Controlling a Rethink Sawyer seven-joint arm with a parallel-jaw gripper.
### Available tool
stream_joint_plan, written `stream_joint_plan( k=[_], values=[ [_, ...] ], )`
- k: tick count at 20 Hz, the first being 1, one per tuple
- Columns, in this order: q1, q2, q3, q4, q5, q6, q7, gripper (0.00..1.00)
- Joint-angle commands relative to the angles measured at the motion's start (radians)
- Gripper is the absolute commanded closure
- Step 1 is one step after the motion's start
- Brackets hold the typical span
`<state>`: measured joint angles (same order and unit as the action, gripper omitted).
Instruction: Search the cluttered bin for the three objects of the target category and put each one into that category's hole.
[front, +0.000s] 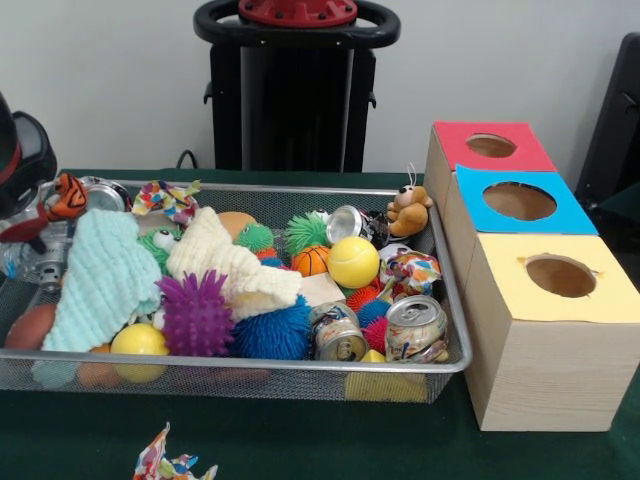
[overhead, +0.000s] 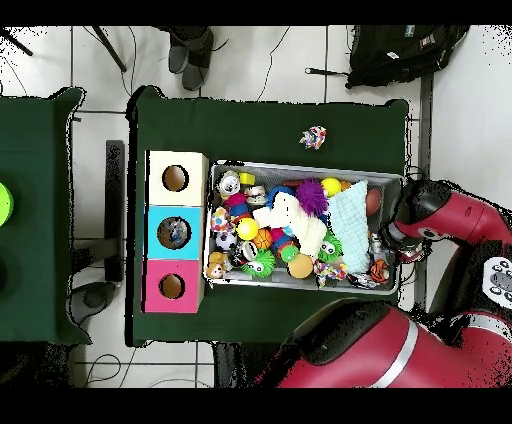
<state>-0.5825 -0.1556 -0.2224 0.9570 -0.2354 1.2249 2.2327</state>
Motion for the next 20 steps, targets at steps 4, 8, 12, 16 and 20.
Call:
stream_joint_plan(
  k=[4,8,12,16,20],
  values=[
    [-0.068,0.05,0.085,0.043,-0.202,-0.884,0.033,0.0],
    [-0.053,0.033,0.073,0.076,-0.199,-0.905,0.083,0.0],
    [-0.046,0.012,0.077,0.09,-0.167,-0.782,0.064,0.0],
    [-0.041,-0.011,0.083,0.06,-0.116,-0.547,-0.004,0.0],
    [-0.039,-0.005,0.081,0.041,-0.115,-0.54,0.003,0.0]
  ],
)
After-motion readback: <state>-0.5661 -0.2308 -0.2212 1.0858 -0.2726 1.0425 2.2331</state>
